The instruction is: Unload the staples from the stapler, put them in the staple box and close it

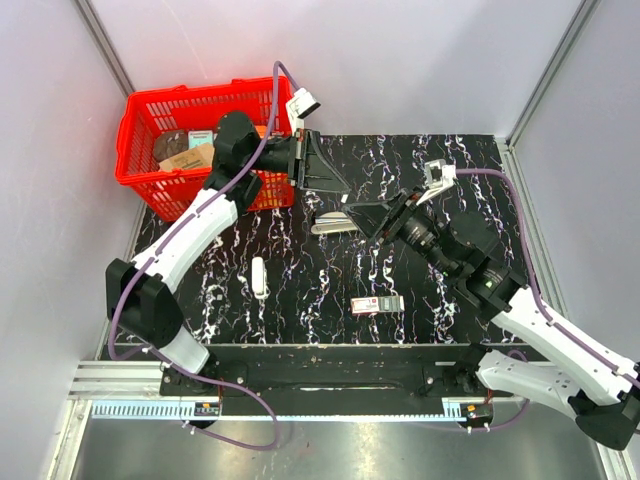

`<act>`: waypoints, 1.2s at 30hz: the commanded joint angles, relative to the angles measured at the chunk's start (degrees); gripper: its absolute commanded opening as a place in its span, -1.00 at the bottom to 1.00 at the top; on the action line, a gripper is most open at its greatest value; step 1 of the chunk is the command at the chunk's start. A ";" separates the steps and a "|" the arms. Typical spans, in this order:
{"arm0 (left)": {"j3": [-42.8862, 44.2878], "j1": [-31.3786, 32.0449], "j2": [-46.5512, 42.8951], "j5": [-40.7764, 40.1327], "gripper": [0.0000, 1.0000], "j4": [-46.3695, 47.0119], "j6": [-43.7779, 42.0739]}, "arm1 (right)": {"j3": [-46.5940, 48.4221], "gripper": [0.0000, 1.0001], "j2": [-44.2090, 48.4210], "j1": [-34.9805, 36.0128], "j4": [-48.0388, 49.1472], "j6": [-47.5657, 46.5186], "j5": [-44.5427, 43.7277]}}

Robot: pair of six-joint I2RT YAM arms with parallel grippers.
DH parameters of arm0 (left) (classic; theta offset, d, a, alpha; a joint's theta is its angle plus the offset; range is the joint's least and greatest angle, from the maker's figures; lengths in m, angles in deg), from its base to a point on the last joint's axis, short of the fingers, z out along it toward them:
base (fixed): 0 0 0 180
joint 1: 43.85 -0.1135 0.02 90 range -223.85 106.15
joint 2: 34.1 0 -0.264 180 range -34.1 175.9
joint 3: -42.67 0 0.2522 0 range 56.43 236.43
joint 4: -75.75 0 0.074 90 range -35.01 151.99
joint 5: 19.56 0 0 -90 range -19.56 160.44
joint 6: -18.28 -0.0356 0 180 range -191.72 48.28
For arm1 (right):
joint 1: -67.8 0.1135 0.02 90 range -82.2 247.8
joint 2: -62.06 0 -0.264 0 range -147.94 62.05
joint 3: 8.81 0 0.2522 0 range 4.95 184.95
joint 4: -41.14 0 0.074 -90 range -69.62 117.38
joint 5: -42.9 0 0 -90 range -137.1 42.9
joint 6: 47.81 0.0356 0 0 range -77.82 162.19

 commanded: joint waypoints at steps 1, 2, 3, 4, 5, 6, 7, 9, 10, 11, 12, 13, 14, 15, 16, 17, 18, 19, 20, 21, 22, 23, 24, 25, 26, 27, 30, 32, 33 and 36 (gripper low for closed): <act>-0.26 -0.09 -2.47 0.69 -0.77 1.11 -0.83 | 2.21 0.11 -0.63 0.43 6.03 1.19 -2.39; -0.35 -0.09 -2.39 0.61 -0.77 0.67 -1.27 | 2.39 0.10 -0.90 0.43 6.38 1.36 -2.48; -0.35 -0.09 -2.47 0.69 -0.77 0.41 -1.63 | 2.56 0.08 -1.25 0.43 6.65 1.28 -2.56; -0.53 -0.09 -2.56 0.61 -0.77 0.40 -1.72 | 2.83 0.08 -1.51 0.35 6.73 1.45 -2.30; -0.62 -0.09 -2.65 0.43 -0.77 0.40 -1.72 | 3.09 0.07 -1.86 0.43 6.82 1.80 -2.21; -0.62 -0.09 -2.74 0.34 -0.77 0.23 -1.89 | 3.27 0.05 -2.04 0.43 6.82 1.98 -1.87; -0.70 -0.18 -2.91 0.26 -0.77 0.14 -1.98 | 3.36 0.04 -2.31 0.43 6.82 2.07 -1.60; -0.70 -0.09 -3.00 0.34 -0.77 -0.30 -2.24 | 3.27 0.01 -2.48 0.35 7.17 2.60 -1.69; -0.88 -0.18 -3.09 0.26 -0.77 -0.30 -2.25 | 3.18 -0.01 -2.57 0.35 7.35 2.77 -1.69; -1.14 -0.18 -3.18 0.34 -0.77 -0.39 -2.33 | 3.01 -0.03 -2.57 0.35 7.61 2.95 -1.60; -1.23 -0.09 -3.35 0.34 -0.77 -0.47 -2.42 | 2.92 -0.06 -2.48 0.35 7.88 2.95 -1.69; -1.49 -0.09 -3.35 0.43 -0.77 -0.56 -2.59 | 2.92 -0.10 -2.48 0.35 8.05 3.04 -1.60; -1.67 -0.09 -3.53 0.43 -0.77 -0.65 -2.68 | 2.92 -0.15 -2.66 0.35 8.14 3.12 -1.51; -1.76 -0.09 -3.70 0.43 -0.77 -0.82 -2.86 | 2.92 -0.20 -2.83 0.35 8.32 3.30 -1.25; -1.85 -0.09 -3.71 0.43 -0.77 -1.17 -3.21 | 3.00 -0.25 -3.01 0.35 8.40 3.39 -0.90; -1.93 -0.09 -3.88 0.34 -0.77 -1.53 -3.56 | 3.01 -0.34 -3.36 0.35 8.58 3.56 -0.63; -1.94 -0.09 -3.79 0.26 -0.77 -1.79 -3.91 | 3.18 -0.44 -3.62 0.26 8.67 3.82 -0.28; -1.85 -0.09 -3.88 0.25 -0.77 -1.88 -4.09 | 3.18 -0.51 -3.89 0.34 8.67 4.00 -0.11; -1.93 -0.09 -4.06 0.25 -0.77 -1.88 -4.09 | 3.18 -0.54 -3.98 0.35 8.76 4.26 0.16; -1.94 -0.18 -3.88 0.17 -0.77 -1.88 -4.09 | 3.18 -0.54 -4.15 0.35 8.93 4.44 0.25; -2.11 -0.18 -4.06 -0.01 -0.77 -1.88 -4.09 | 3.18 -0.55 -4.41 0.35 9.02 4.53 0.60; -2.11 -0.09 -3.97 0.08 -0.77 -1.79 -4.18 | 3.18 -0.54 -4.50 0.35 9.11 4.70 0.77; -2.20 -0.18 -4.06 0.08 -0.77 -1.79 -4.18 | 3.18 -0.55 -4.59 0.35 9.11 4.79 0.77; -2.29 -0.09 -4.14 0.08 -0.77 -1.79 -4.18 | 3.09 -0.55 -4.68 0.35 9.28 4.88 0.77; -2.29 -0.09 -4.06 0.17 -0.77 -1.79 -4.18 | 3.01 -0.54 -4.77 0.35 9.37 5.06 0.77; -2.20 -0.18 -4.14 0.17 -0.77 -1.79 -4.09 | 3.01 -0.55 -4.94 0.35 9.55 5.06 0.77; -2.20 -0.09 -4.14 -0.01 -0.77 -1.36 -3.57 | 3.01 -0.53 -5.56 0.35 10.07 5.50 2.70; -2.02 -0.09 -4.06 -0.10 -0.77 -0.65 -2.95 | 2.83 -0.45 -5.91 0.35 10.08 5.76 3.06; -2.11 -0.09 -4.14 -0.01 -0.77 -0.13 -2.69 | 2.57 -0.39 -6.00 0.43 10.25 5.94 2.97; -2.29 -0.09 -4.14 -0.18 -0.78 0.23 -2.25 | 2.22 -0.29 -6.09 0.35 10.51 6.02 2.80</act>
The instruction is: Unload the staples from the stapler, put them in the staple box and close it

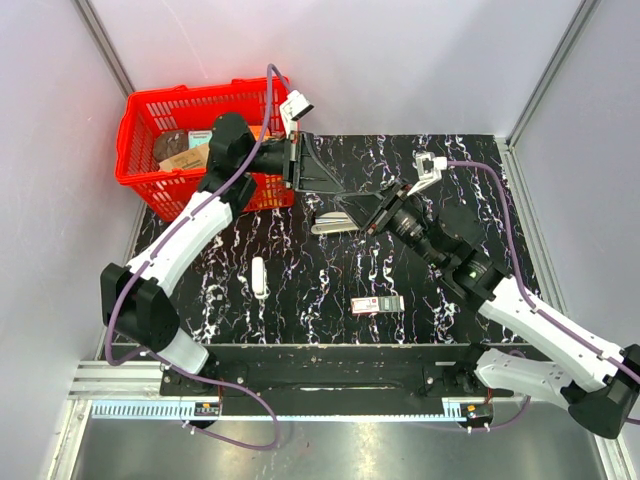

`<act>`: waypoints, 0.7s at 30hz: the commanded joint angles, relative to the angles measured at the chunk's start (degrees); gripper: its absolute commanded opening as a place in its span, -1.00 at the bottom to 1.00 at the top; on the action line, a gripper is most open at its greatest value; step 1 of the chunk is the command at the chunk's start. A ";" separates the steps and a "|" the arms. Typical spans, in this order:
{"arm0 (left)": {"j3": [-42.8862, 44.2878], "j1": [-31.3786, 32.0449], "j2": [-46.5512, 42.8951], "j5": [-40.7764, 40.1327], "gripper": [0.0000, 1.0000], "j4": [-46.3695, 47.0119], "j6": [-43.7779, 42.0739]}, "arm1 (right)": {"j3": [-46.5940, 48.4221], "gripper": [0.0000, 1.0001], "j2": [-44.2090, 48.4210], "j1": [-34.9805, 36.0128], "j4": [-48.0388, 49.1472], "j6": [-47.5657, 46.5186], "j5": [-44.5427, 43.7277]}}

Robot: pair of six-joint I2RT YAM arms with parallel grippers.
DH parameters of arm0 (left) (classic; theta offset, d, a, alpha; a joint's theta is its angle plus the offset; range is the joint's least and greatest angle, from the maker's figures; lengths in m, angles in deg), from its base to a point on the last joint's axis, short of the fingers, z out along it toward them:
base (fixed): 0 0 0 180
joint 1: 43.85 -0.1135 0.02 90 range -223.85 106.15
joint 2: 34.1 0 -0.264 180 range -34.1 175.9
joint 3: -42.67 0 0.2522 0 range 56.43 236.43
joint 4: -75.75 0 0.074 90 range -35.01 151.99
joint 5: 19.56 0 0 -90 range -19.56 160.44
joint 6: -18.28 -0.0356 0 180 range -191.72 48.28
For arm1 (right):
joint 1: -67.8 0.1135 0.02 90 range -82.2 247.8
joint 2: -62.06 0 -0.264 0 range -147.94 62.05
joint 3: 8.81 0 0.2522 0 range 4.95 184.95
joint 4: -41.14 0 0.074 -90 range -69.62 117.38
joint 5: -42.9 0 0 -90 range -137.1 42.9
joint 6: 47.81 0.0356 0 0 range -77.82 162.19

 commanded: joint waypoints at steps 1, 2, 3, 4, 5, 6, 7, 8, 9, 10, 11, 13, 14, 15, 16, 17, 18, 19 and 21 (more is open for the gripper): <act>-0.30 1.02 -2.37 0.06 -0.78 3.40 0.95 | 1.47 -0.28 -0.95 0.35 2.84 0.89 2.05; -0.47 1.02 -2.37 0.06 -0.78 3.40 0.95 | 1.47 -0.28 -0.95 0.26 2.84 0.98 2.05; -0.47 0.94 -2.46 0.14 -0.78 3.40 0.95 | 1.47 -0.29 -0.95 0.34 2.84 0.98 2.23; -0.47 0.94 -2.46 0.14 -0.78 3.40 0.86 | 1.56 -0.32 -1.04 0.35 2.93 0.98 2.32; -0.65 1.02 -2.46 0.14 -0.78 3.31 0.77 | 1.65 -0.36 -1.13 0.35 2.93 0.98 2.32; -0.65 1.02 -2.64 0.23 -0.78 3.31 0.60 | 1.65 -0.38 -0.95 0.35 3.02 0.98 2.23; -0.74 1.02 -2.64 0.23 -0.79 3.22 0.51 | 1.65 -0.39 -0.86 0.35 3.02 0.98 2.14; -0.82 1.02 -2.73 0.23 -0.79 3.13 0.42 | 1.65 -0.40 -0.69 0.35 3.02 0.80 2.14; -0.91 1.02 -2.81 0.23 -0.79 2.87 0.07 | 1.65 -0.42 -0.60 0.35 3.02 0.80 2.05; -0.83 0.94 -2.99 0.14 -0.79 2.09 -0.63 | 1.56 -0.44 -0.34 0.35 2.93 0.63 1.97; -0.74 1.02 -3.08 0.14 -0.79 0.86 -1.51 | 1.65 -0.46 -0.07 0.35 2.76 0.62 1.79; -0.48 1.02 -3.34 0.06 -0.79 -0.55 -2.57 | 1.30 -0.53 0.45 0.35 2.14 0.27 1.44; -0.56 0.94 -3.34 0.06 -0.78 -1.17 -2.92 | 1.30 -0.57 0.72 0.35 1.53 0.10 1.18; -0.39 1.02 -3.34 0.06 -0.75 -2.04 -3.53 | 1.21 -0.60 0.98 0.35 0.83 -0.16 1.09; 0.31 1.02 -3.43 -0.03 -0.67 -4.23 -4.93 | 1.21 -0.63 1.33 0.35 -0.13 -0.43 0.83; 1.19 1.02 -3.34 -0.55 -0.55 -8.34 -7.81 | 1.38 -0.65 1.68 0.35 -1.62 -0.69 0.47; 2.68 1.02 -3.43 -1.43 -0.42 -13.34 -11.58 | 1.73 -0.67 1.95 0.35 -3.47 -0.95 0.47; 4.69 1.02 -3.43 -2.66 -0.29 -20.09 -17.10 | 2.26 -0.69 2.04 0.35 -6.01 -1.57 0.47; 8.99 0.94 -2.82 -6.08 -0.16 -33.80 -28.09 | 3.66 -0.72 2.65 0.34 -14.17 -2.97 -2.33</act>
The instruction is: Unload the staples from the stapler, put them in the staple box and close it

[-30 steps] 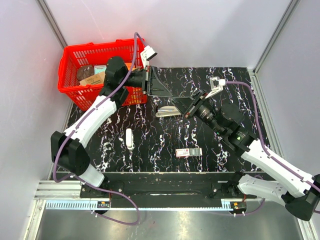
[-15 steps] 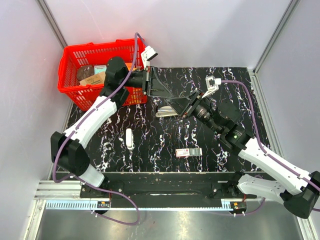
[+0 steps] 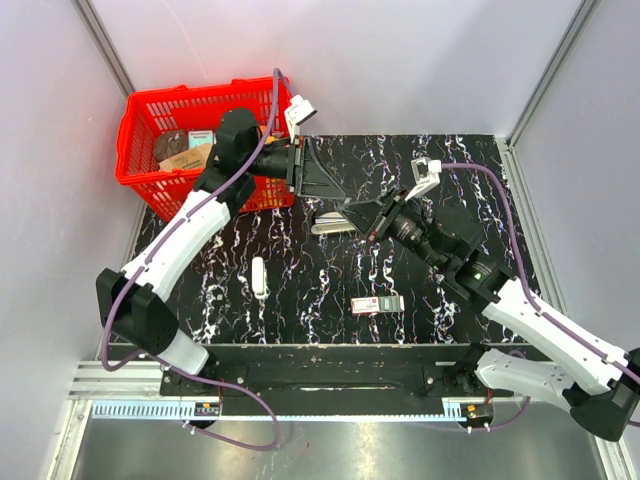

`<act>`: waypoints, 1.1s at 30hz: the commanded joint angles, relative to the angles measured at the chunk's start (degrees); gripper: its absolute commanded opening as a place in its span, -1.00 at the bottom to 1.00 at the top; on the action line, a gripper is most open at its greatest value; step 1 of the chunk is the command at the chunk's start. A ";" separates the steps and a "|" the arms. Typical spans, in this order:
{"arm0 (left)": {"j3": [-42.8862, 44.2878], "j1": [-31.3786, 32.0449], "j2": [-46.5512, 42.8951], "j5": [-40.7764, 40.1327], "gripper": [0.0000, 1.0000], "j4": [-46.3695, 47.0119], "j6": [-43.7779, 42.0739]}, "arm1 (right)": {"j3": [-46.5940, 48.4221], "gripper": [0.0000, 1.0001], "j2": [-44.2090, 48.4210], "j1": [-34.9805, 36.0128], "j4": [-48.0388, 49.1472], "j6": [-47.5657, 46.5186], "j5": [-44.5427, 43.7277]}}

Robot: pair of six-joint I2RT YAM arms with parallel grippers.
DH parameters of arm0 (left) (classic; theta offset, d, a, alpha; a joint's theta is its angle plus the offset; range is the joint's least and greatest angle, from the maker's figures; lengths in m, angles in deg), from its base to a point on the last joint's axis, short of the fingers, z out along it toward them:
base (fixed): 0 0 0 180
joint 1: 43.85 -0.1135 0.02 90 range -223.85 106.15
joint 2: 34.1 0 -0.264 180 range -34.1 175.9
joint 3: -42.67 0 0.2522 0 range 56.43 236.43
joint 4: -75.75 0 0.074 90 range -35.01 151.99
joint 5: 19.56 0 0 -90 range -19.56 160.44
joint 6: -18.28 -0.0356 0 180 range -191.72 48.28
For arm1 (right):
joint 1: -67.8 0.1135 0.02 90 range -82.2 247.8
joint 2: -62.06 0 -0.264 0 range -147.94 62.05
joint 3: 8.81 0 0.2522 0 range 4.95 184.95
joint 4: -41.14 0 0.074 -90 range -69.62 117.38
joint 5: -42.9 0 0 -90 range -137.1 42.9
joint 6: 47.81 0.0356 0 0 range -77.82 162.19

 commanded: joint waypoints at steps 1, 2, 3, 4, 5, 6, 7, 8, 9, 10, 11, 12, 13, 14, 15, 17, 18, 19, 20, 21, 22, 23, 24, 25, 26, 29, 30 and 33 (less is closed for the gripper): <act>9.38 0.30 -1.35 -7.05 -0.09 -26.78 -23.58 | 3.99 -0.74 2.41 0.35 -13.45 -3.54 -4.50; 11.31 0.30 -0.83 -9.16 0.00 -32.23 -27.37 | 4.52 -0.76 2.50 0.35 -17.57 -3.99 -5.81; 12.38 0.22 -0.56 -11.53 0.12 -35.85 -30.80 | 4.70 -0.78 2.68 0.35 -20.66 -4.34 -7.05; 13.43 0.22 -0.30 -13.64 0.24 -38.67 -33.53 | 4.70 -0.79 2.76 0.35 -23.82 -4.43 -7.58; 14.49 0.22 -0.12 -15.66 0.32 -41.66 -36.77 | 4.62 -0.80 2.76 0.35 -26.47 -4.34 -8.54; 15.28 0.22 0.23 -17.60 0.35 -44.21 -39.50 | 4.44 -0.80 2.50 0.26 -29.45 -4.26 -8.99; 16.07 0.13 0.67 -19.45 0.37 -46.41 -42.66 | 4.26 -0.81 2.15 0.34 -32.44 -3.99 -9.51; 16.60 0.21 1.02 -21.12 0.41 -48.70 -45.22 | 4.09 -0.81 1.71 0.35 -34.82 -3.29 -10.22; 17.13 0.22 1.55 -23.05 0.46 -50.81 -47.86 | 3.56 -0.81 1.28 0.35 -37.10 -2.42 -10.40; 17.83 0.13 2.34 -26.03 0.53 -53.87 -50.75 | 2.95 -0.82 0.75 0.43 -38.95 -2.15 -10.31; 18.53 0.21 3.13 -28.32 0.71 -57.12 -54.70 | 2.34 -0.84 -0.30 0.35 -41.50 -1.01 -10.57; 18.89 0.30 4.01 -30.60 0.98 -59.94 -57.52 | 1.55 -0.86 -1.09 0.35 -44.13 0.74 -11.10; 18.72 0.30 4.19 -33.76 0.98 -62.06 -59.64 | -0.03 -0.89 -2.06 0.43 -45.55 1.71 -11.10; 17.32 0.22 4.10 -35.88 0.98 -62.86 -61.57 | -1.52 -0.91 -2.85 0.43 -46.87 3.03 -11.19; 15.31 0.22 3.14 -37.73 0.98 -63.13 -62.98 | -3.45 -0.92 -3.30 0.43 -47.67 4.26 -12.32; 9.16 0.22 0.25 -40.54 0.98 -60.42 -64.49 | -6.88 -0.93 -3.30 0.43 -48.46 6.28 -14.17; 6.96 0.22 -1.24 -41.69 0.98 -59.45 -65.19 | -8.12 -0.94 -3.30 0.43 -49.07 6.73 -15.40; 5.81 0.30 -2.22 -42.83 0.98 -58.92 -65.72 | -8.83 -0.94 -3.30 0.43 -49.43 7.08 -16.19; 4.67 0.30 -3.18 -44.06 0.98 -58.83 -66.16 | -9.62 -0.95 -3.47 0.43 -50.04 7.17 -16.81; 3.87 0.30 -3.63 -44.94 0.98 -58.83 -66.69 | -10.23 -0.95 -3.82 0.43 -50.05 7.08 -16.99; 3.25 0.30 -3.89 -45.56 0.98 -58.91 -66.95 | -10.59 -0.95 -4.26 0.43 -50.13 7.17 -17.16; 2.55 0.30 -4.24 -45.65 0.98 -58.83 -67.30 | -10.94 -0.95 -4.61 0.35 -50.31 7.17 -17.43; 1.94 0.30 -4.60 -45.57 0.98 -58.91 -67.39 | -11.29 -0.96 -5.23 0.43 -50.22 7.08 -17.60; 1.32 0.22 -4.77 -45.39 0.98 -58.83 -67.39 | -11.73 -0.96 -6.02 0.43 -50.05 6.91 -17.95; 0.79 0.30 -4.86 -45.04 0.98 -58.65 -67.22 | -12.08 -0.95 -6.98 0.43 -49.52 6.73 -17.96; -0.97 0.22 -5.13 -44.60 0.98 -58.13 -66.87 | -12.70 -0.95 -10.14 0.43 -47.59 6.38 -17.26; -1.15 0.30 -5.13 -44.60 0.98 -57.95 -66.78 | -12.87 -0.95 -11.29 0.35 -46.89 6.12 -17.08; -1.50 0.39 -5.30 -44.25 0.98 -57.86 -66.43 | -13.05 -0.93 -14.63 0.43 -45.57 5.68 -17.08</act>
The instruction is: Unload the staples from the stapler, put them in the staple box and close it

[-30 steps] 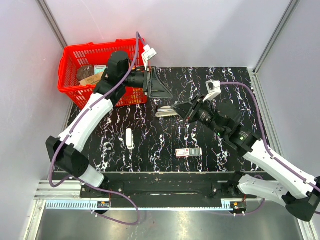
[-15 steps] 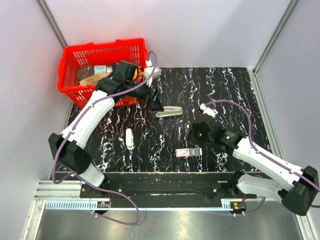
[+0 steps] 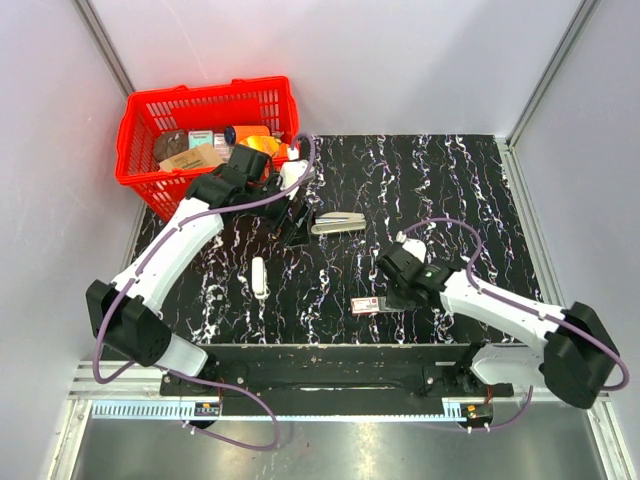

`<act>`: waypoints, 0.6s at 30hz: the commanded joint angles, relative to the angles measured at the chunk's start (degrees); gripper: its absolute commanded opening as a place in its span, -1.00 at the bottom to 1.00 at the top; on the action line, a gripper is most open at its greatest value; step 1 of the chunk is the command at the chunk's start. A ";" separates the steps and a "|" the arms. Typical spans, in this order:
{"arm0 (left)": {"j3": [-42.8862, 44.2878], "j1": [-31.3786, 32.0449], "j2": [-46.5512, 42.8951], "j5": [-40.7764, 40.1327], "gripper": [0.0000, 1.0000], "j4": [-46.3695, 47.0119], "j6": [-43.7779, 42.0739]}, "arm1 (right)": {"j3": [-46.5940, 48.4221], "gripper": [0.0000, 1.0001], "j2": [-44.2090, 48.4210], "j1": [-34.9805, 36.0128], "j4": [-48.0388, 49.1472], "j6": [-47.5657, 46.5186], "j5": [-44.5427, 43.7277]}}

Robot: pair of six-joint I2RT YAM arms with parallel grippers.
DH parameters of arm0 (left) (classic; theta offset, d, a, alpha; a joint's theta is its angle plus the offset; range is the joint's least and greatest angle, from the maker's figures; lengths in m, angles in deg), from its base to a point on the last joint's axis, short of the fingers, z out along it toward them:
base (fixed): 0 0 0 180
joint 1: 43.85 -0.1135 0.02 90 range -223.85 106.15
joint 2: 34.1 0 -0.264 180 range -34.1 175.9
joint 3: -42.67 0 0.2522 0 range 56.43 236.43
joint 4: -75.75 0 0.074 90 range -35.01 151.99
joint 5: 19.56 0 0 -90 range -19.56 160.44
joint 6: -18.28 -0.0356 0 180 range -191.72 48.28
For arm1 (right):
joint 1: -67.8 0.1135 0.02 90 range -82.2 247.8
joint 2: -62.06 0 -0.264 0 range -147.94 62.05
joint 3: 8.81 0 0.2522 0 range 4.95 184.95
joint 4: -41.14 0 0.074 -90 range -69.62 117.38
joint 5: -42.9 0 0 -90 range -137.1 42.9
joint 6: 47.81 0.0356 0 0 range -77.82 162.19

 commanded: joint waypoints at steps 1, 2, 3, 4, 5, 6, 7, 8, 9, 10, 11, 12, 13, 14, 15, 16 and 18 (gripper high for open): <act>-0.84 0.28 -1.52 -0.51 0.98 2.07 -0.79 | -0.40 -0.92 -4.32 0.43 3.09 -0.09 -1.97; -1.02 0.28 -1.70 -0.43 0.98 2.07 -0.79 | -0.57 -0.91 -5.02 0.43 3.53 -0.01 -2.15; -1.19 0.37 -1.87 -0.43 0.98 2.07 -0.79 | -0.92 -0.90 -5.73 0.35 3.96 -0.01 -2.24; -1.28 0.54 -1.87 -0.34 0.98 2.07 -0.70 | -1.10 -0.87 -6.34 0.43 4.58 -0.01 -2.41; -1.37 0.63 -1.96 -0.42 0.98 1.98 -0.70 | -1.36 -0.85 -6.78 0.43 4.93 0.08 -2.59; -1.54 0.81 -1.96 -0.43 0.98 2.07 -0.70 | -1.54 -0.84 -7.22 0.43 5.20 0.08 -2.85; -1.81 0.81 -2.05 -0.43 0.98 2.24 -0.70 | -1.63 -0.82 -7.58 0.43 5.55 0.17 -3.03; -2.07 1.07 -2.14 -0.51 0.98 2.42 -0.62 | -1.71 -0.81 -7.84 0.43 5.64 0.00 -3.20; -2.25 1.25 -2.14 -0.51 0.98 2.60 -0.61 | -1.72 -0.79 -8.28 0.43 5.73 -0.01 -3.73; -2.42 1.34 -2.22 -0.51 0.98 2.77 -0.61 | -1.72 -0.78 -8.54 0.43 5.55 -0.01 -3.99; -2.51 1.51 -2.14 -0.60 0.98 2.77 -0.61 | -1.72 -0.77 -8.81 0.43 5.64 -0.09 -4.34; -2.60 1.69 -2.14 -0.51 0.98 2.86 -0.61 | -1.72 -0.75 -8.98 0.43 5.64 -0.35 -4.78; -2.78 1.69 -2.14 -0.51 0.98 2.95 -0.61 | -1.72 -0.75 -9.07 0.43 5.64 -0.36 -5.31; -2.69 1.78 -2.14 -0.43 0.98 2.95 -0.61 | -1.63 -0.73 -9.33 0.35 5.55 -0.62 -5.84; -2.86 1.86 -2.14 -0.43 0.98 3.12 -0.61 | -1.45 -0.72 -9.42 0.43 5.46 -0.97 -6.10; -2.78 1.86 -2.14 -0.34 0.98 3.13 -0.61 | -1.19 -0.71 -9.77 0.35 5.20 -0.97 -6.54; -2.87 1.95 -2.31 -0.34 0.98 3.21 -0.61 | -1.01 -0.68 -10.30 0.43 4.59 -1.32 -7.25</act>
